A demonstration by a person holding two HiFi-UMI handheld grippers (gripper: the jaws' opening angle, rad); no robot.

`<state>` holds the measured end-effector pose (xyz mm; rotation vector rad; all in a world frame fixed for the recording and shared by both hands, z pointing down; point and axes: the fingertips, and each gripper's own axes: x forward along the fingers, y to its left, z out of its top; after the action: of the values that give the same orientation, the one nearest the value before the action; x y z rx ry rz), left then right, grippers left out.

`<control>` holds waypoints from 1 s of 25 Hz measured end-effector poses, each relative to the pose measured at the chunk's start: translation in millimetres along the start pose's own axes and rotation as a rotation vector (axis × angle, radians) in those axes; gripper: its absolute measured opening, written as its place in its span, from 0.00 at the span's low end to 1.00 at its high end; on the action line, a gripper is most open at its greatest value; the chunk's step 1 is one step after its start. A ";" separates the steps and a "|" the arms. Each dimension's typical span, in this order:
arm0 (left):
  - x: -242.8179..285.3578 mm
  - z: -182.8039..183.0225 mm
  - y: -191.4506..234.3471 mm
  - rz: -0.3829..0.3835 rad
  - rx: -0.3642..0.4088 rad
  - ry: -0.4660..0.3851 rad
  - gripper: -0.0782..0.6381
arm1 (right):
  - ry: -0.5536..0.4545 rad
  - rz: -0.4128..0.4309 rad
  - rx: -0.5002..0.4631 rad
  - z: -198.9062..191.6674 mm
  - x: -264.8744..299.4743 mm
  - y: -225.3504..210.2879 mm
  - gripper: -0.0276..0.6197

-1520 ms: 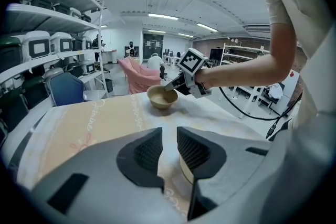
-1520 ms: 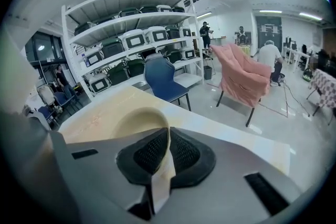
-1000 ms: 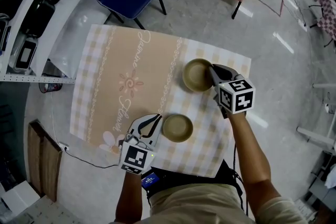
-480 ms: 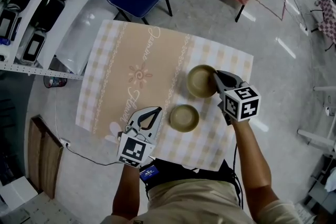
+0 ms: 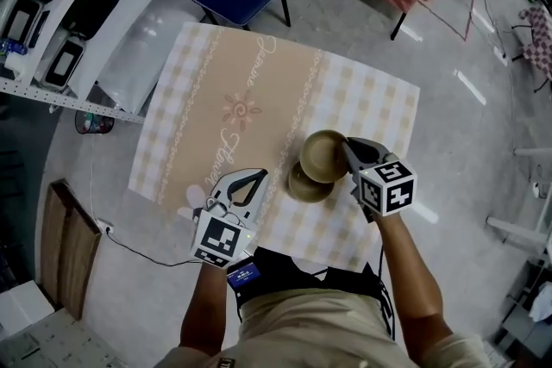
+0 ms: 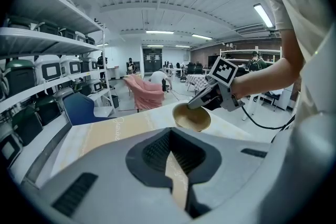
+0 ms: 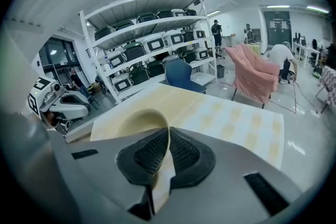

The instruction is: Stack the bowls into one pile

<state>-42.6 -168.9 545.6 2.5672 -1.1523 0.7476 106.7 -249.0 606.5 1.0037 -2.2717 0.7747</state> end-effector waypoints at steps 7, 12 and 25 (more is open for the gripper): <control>-16.9 -11.6 -3.2 0.008 -0.009 -0.002 0.12 | 0.049 0.022 -0.010 -29.4 5.6 27.3 0.06; -26.8 -21.8 -3.4 0.014 -0.009 -0.004 0.12 | 0.073 0.018 -0.015 -47.8 11.6 36.8 0.06; -47.9 -31.7 1.5 0.021 -0.013 -0.017 0.12 | 0.144 -0.036 -0.060 -75.5 20.1 46.2 0.07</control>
<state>-81.8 -127.0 546.6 2.5599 -1.1865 0.7217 76.8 -181.2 659.0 0.9283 -2.1361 0.7355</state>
